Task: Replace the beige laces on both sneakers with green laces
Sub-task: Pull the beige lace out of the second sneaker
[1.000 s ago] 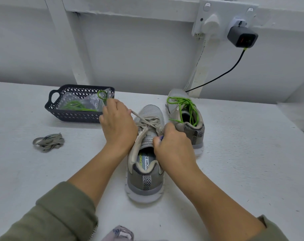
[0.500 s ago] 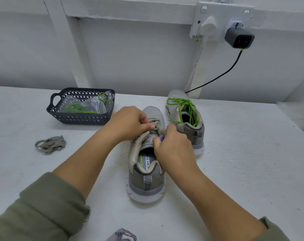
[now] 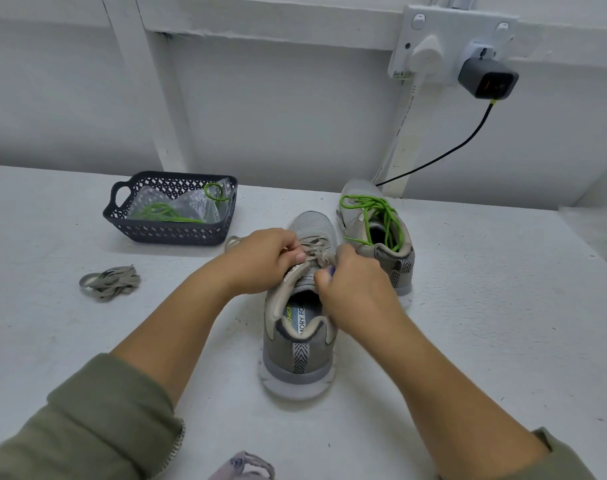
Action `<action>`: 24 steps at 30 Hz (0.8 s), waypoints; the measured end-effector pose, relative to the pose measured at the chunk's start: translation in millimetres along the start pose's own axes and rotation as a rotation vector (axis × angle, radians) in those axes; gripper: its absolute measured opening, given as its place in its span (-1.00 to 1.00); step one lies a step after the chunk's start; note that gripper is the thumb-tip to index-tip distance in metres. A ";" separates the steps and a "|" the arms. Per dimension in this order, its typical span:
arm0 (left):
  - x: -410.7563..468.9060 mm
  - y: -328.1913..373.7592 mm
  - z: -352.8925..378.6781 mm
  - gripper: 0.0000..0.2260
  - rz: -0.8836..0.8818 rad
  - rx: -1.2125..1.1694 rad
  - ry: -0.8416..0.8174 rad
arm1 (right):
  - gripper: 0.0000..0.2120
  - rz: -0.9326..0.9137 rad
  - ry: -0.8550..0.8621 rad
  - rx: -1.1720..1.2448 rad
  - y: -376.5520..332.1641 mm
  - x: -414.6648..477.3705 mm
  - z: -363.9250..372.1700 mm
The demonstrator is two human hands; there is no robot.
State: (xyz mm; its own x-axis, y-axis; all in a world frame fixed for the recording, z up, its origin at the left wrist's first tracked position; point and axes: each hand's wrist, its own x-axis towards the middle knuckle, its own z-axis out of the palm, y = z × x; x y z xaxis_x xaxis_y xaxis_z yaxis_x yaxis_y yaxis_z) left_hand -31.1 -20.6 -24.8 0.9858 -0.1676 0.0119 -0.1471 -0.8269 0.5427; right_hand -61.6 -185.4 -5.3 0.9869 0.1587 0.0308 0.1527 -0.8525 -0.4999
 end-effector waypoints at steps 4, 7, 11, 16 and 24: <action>-6.9 0.2 11.3 -0.87 0.012 -0.060 0.180 | -0.66 -0.057 -0.048 0.031 -6.4 28.5 -18.2; -10.3 -3.4 14.1 -0.93 0.036 -0.114 0.203 | -0.76 -0.062 -0.069 -0.107 -13.5 51.7 -19.0; -11.9 -11.1 8.0 -0.95 0.080 -0.079 0.195 | -0.69 -0.028 -0.126 -0.244 -25.0 63.4 -15.7; -15.0 -20.9 8.1 -0.96 0.084 0.003 0.181 | -0.65 -0.062 -0.236 -0.324 -31.7 70.0 -18.3; -14.5 -27.3 8.4 -0.97 0.092 -0.032 0.157 | -0.90 0.081 -0.384 0.266 -3.0 66.7 -24.4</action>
State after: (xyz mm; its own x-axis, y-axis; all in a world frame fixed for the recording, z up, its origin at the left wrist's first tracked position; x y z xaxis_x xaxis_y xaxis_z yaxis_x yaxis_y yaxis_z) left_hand -42.1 -0.1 -46.8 0.9691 -0.1540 0.1929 -0.2376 -0.7939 0.5597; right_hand 5.1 -184.4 19.3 0.8961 0.3125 -0.3151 0.0077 -0.7208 -0.6931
